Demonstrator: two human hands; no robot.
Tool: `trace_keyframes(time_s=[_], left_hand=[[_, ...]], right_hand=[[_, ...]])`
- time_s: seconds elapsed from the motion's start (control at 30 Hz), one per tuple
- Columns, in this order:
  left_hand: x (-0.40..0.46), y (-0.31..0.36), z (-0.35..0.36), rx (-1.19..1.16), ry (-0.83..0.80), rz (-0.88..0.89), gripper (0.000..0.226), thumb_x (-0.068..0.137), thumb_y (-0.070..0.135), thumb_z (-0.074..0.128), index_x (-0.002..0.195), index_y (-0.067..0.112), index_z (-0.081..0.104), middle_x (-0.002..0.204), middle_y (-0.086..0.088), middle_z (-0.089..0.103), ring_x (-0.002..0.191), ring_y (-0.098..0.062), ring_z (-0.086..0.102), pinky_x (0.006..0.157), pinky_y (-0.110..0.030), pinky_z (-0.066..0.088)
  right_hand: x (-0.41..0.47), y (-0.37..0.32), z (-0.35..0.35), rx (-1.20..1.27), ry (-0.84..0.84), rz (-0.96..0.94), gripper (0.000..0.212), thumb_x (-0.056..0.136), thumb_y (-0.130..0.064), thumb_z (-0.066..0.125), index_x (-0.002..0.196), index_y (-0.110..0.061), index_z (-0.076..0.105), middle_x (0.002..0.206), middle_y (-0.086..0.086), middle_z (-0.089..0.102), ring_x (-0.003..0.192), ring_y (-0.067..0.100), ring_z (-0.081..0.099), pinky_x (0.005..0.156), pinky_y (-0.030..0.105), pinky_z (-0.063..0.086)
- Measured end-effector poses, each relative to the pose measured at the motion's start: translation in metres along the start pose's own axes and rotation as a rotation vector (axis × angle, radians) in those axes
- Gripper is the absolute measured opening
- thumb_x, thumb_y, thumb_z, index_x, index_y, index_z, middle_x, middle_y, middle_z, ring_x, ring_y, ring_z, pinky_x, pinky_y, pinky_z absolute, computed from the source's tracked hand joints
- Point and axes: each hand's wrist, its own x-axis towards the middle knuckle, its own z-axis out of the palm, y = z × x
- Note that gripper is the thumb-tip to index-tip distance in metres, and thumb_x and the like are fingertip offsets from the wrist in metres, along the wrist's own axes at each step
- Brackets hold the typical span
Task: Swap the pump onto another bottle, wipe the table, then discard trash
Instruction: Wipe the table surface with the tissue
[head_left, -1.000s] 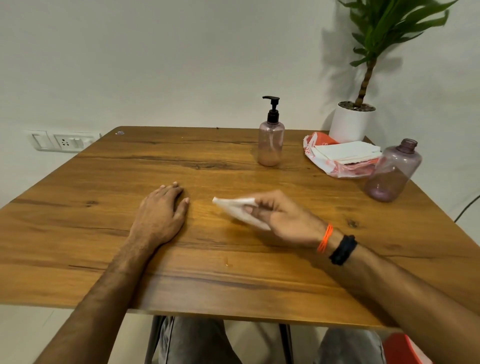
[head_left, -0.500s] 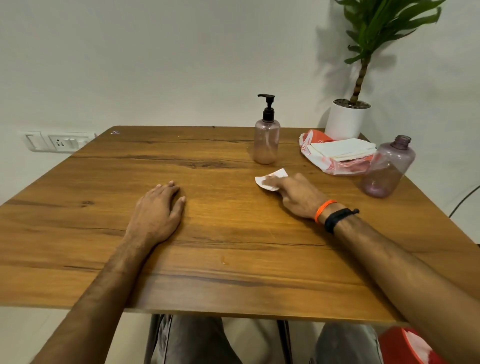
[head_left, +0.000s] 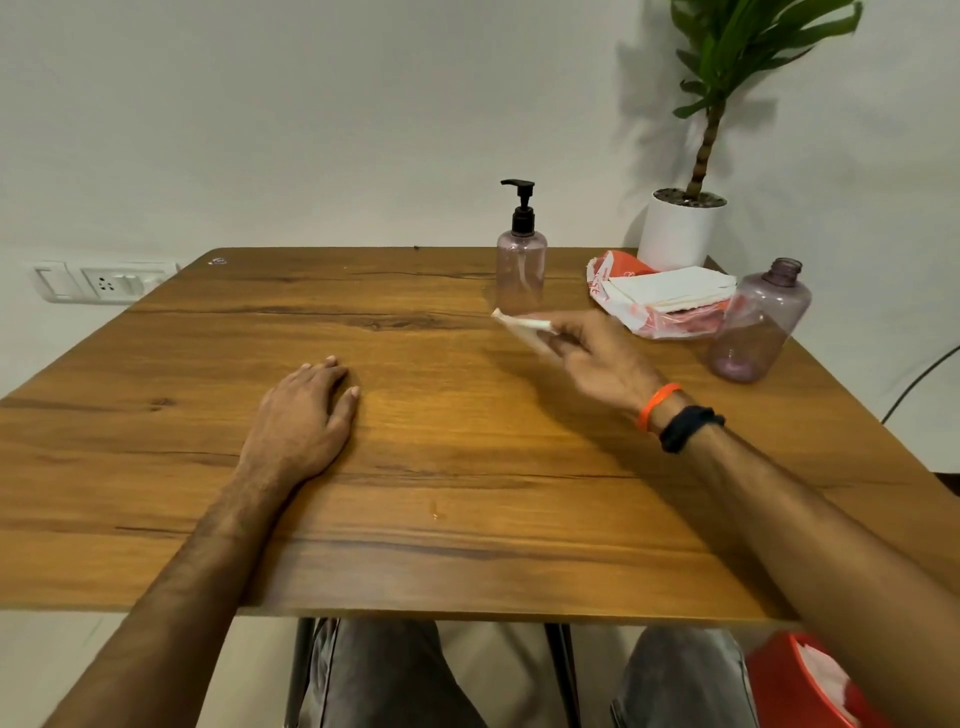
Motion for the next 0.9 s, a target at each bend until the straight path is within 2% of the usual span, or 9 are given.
trace_keyframes(time_s=[0.1, 0.2, 0.33, 0.5, 0.6, 0.7, 0.77, 0.83, 0.9], left_hand=[[0.000, -0.001, 0.001, -0.002, 0.002, 0.001, 0.048, 0.100, 0.032, 0.043, 0.141, 0.008, 0.047, 0.153, -0.009, 0.039, 0.144, -0.026, 0.031, 0.117, -0.042, 0.026], [0.002, -0.001, 0.003, 0.015, 0.024, -0.006, 0.047, 0.099, 0.032, 0.044, 0.140, 0.008, 0.048, 0.152, -0.009, 0.041, 0.143, -0.027, 0.033, 0.117, -0.041, 0.027], [0.003, -0.003, 0.004, 0.017, 0.027, -0.001, 0.047, 0.099, 0.033, 0.044, 0.140, 0.009, 0.048, 0.152, -0.009, 0.041, 0.143, -0.027, 0.033, 0.117, -0.041, 0.027], [0.005, -0.007, 0.005, 0.021, 0.021, 0.002, 0.048, 0.099, 0.034, 0.043, 0.140, 0.010, 0.049, 0.152, -0.009, 0.042, 0.143, -0.028, 0.034, 0.117, -0.043, 0.027], [0.005, -0.007, 0.005, 0.023, 0.018, 0.007, 0.048, 0.099, 0.036, 0.043, 0.139, 0.011, 0.049, 0.151, -0.009, 0.043, 0.142, -0.029, 0.034, 0.116, -0.043, 0.028], [0.004, -0.002, 0.004, 0.007, 0.002, 0.039, 0.045, 0.099, 0.033, 0.044, 0.138, 0.011, 0.051, 0.150, -0.009, 0.044, 0.141, -0.029, 0.035, 0.116, -0.041, 0.027], [0.002, 0.004, 0.005, -0.004, -0.014, 0.081, 0.044, 0.099, 0.030, 0.046, 0.138, 0.010, 0.051, 0.150, -0.008, 0.044, 0.141, -0.029, 0.036, 0.116, -0.040, 0.027], [0.001, 0.009, 0.007, -0.010, -0.017, 0.126, 0.043, 0.099, 0.027, 0.047, 0.138, 0.010, 0.051, 0.150, -0.008, 0.044, 0.141, -0.028, 0.037, 0.117, -0.039, 0.026], [0.000, 0.013, 0.009, -0.029, -0.019, 0.163, 0.043, 0.099, 0.024, 0.047, 0.138, 0.010, 0.051, 0.151, -0.008, 0.043, 0.142, -0.025, 0.036, 0.117, -0.038, 0.025]], right_hand=[[0.021, 0.015, -0.008, -0.287, 0.099, 0.023, 0.041, 0.097, -0.001, 0.046, 0.128, -0.020, 0.063, 0.093, 0.003, 0.062, 0.073, 0.015, 0.054, 0.063, 0.020, 0.040], [0.026, 0.027, -0.005, -0.424, -0.079, 0.042, 0.050, 0.096, -0.001, 0.043, 0.138, -0.026, 0.052, 0.124, 0.017, 0.063, 0.083, 0.020, 0.060, 0.072, 0.027, 0.051], [0.015, 0.035, 0.003, -0.498, -0.242, 0.064, 0.053, 0.096, -0.003, 0.042, 0.143, -0.029, 0.047, 0.145, 0.016, 0.048, 0.128, 0.033, 0.050, 0.108, 0.036, 0.042], [-0.031, 0.020, 0.008, -0.414, -0.309, -0.041, 0.051, 0.098, -0.007, 0.040, 0.140, -0.034, 0.049, 0.149, 0.006, 0.047, 0.134, 0.028, 0.046, 0.113, 0.039, 0.037], [-0.067, -0.006, 0.021, -0.298, -0.386, -0.196, 0.052, 0.096, 0.000, 0.040, 0.141, -0.024, 0.050, 0.151, -0.002, 0.044, 0.140, 0.017, 0.040, 0.119, 0.030, 0.028], [-0.079, -0.022, 0.023, -0.190, -0.390, -0.219, 0.049, 0.097, -0.003, 0.044, 0.139, -0.027, 0.051, 0.145, -0.005, 0.052, 0.132, 0.013, 0.050, 0.113, 0.026, 0.037], [-0.073, -0.025, 0.015, -0.093, -0.298, -0.156, 0.046, 0.097, -0.004, 0.046, 0.134, -0.029, 0.057, 0.124, -0.003, 0.068, 0.104, 0.011, 0.064, 0.089, 0.027, 0.052], [-0.061, -0.021, 0.004, -0.020, -0.157, -0.089, 0.041, 0.096, -0.002, 0.047, 0.125, -0.025, 0.065, 0.097, -0.004, 0.073, 0.075, 0.008, 0.060, 0.065, 0.026, 0.047], [-0.043, -0.010, -0.008, 0.006, -0.027, -0.044, 0.034, 0.096, 0.000, 0.049, 0.116, -0.020, 0.070, 0.085, -0.010, 0.069, 0.067, 0.005, 0.053, 0.058, 0.022, 0.041]])
